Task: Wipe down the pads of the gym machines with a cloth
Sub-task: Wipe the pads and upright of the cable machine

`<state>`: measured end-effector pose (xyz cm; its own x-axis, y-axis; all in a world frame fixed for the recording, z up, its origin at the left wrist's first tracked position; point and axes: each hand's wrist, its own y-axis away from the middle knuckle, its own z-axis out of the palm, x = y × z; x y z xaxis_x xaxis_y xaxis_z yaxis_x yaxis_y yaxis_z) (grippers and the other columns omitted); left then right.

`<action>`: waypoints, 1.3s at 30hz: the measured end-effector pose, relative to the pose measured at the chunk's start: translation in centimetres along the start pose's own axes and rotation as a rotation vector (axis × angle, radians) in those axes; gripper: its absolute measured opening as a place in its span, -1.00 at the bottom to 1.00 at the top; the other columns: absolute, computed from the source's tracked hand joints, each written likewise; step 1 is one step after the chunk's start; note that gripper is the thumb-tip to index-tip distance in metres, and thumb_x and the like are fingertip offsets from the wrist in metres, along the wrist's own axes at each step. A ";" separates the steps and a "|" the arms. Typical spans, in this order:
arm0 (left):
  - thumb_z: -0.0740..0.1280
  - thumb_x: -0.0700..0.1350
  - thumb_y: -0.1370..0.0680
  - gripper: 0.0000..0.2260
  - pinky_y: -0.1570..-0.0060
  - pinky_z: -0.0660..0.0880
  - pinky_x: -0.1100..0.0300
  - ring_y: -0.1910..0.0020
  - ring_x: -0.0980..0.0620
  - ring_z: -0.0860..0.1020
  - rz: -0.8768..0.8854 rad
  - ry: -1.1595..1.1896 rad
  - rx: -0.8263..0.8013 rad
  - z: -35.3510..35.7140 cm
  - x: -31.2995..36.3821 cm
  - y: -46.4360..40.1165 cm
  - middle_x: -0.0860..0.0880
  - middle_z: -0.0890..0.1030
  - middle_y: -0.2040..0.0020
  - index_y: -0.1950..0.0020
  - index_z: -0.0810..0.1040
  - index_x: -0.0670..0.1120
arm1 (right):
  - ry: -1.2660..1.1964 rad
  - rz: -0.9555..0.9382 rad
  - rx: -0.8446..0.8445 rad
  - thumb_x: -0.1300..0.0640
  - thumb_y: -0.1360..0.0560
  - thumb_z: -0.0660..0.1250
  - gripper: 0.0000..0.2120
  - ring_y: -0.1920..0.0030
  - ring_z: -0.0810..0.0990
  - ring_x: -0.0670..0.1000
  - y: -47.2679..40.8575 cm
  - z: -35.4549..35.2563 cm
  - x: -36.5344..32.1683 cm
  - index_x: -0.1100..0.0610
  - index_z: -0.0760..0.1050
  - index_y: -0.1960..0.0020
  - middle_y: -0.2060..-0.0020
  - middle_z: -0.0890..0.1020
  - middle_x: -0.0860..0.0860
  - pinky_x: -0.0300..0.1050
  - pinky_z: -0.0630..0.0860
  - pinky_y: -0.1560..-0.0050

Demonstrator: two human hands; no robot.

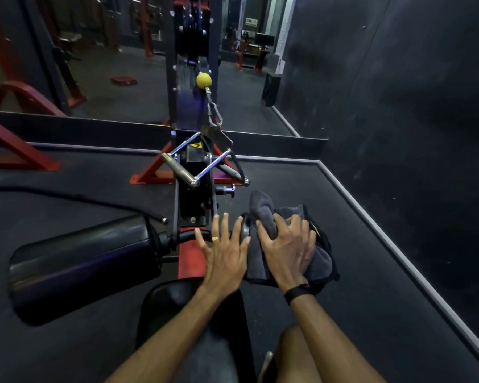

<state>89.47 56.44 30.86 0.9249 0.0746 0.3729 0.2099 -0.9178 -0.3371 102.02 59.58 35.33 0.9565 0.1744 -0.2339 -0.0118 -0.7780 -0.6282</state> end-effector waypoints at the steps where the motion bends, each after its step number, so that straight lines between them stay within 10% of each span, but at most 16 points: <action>1: -0.02 0.10 -0.64 -0.50 -0.41 -0.13 -0.35 -0.50 -0.17 0.36 0.003 -0.025 -0.001 0.1 -0.3 0.7 -0.15 0.43 -0.49 -0.48 0.46 -0.02 | -0.002 -0.033 -0.007 -0.19 -0.46 0.40 -0.71 0.11 0.50 0.15 0.4 0.2 -0.6 0.04 0.61 0.08 0.19 0.53 0.07 0.06 0.40 0.07; 13: -0.29 0.29 -0.55 -0.24 -0.44 -0.44 -0.09 -0.62 0.01 0.06 0.007 0.121 -0.066 -1.4 -0.4 -3.0 -0.02 0.30 -0.57 -0.56 0.29 -0.07 | -0.024 0.032 0.011 -0.28 -0.47 0.24 -0.61 0.16 0.46 0.14 -0.1 -1.7 7.1 0.03 0.60 0.11 0.23 0.49 0.05 0.02 0.37 0.14; 17: -0.04 0.14 -0.71 -0.48 -0.50 -0.32 -0.16 -0.58 0.02 0.17 -0.081 0.292 -0.168 -0.8 1.2 -4.2 -0.07 0.37 -0.54 -0.58 0.24 -0.12 | -0.048 0.070 0.008 -0.27 -0.48 0.26 -0.63 0.15 0.44 0.09 1.1 -2.2 7.9 0.01 0.61 0.03 0.21 0.46 0.02 0.00 0.37 0.14; 25: -0.25 0.28 -0.53 -0.24 -0.49 -0.26 -0.16 -0.54 0.05 0.26 -0.044 0.354 -0.005 0.5 0.8 -2.5 0.03 0.44 -0.48 -0.53 0.35 -0.07 | -0.012 0.072 0.021 -0.24 -0.48 0.28 -0.64 0.17 0.45 0.11 0.8 -1.9 6.1 0.04 0.62 0.11 0.24 0.47 0.03 0.01 0.35 0.13; 32: -0.16 0.06 -0.72 -0.51 -0.42 -0.06 -0.19 -0.49 -0.02 0.38 0.112 0.198 0.088 1.9 -0.9 0.3 0.01 0.48 -0.46 -0.51 0.36 -0.07 | -0.003 -0.023 -0.075 -0.29 -0.45 0.19 -0.59 0.13 0.52 0.15 -0.9 0.4 -0.2 0.02 0.59 0.17 0.19 0.56 0.07 0.03 0.40 0.10; 39: -0.07 0.14 -0.63 -0.47 -0.48 -0.28 -0.07 -0.56 0.09 0.22 0.073 0.300 0.123 0.6 -1.0 -0.2 0.10 0.45 -0.47 -0.50 0.41 -0.01 | -0.038 -0.100 -0.078 -0.22 -0.48 0.39 -0.72 0.15 0.50 0.13 -0.8 -0.2 2.0 0.00 0.59 0.11 0.21 0.52 0.05 0.01 0.38 0.12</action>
<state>88.69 56.80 30.02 0.8080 -0.1243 0.5760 0.2005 -0.8612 -0.4671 104.03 60.49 35.52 0.9400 0.2751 -0.2016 0.1075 -0.7999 -0.5904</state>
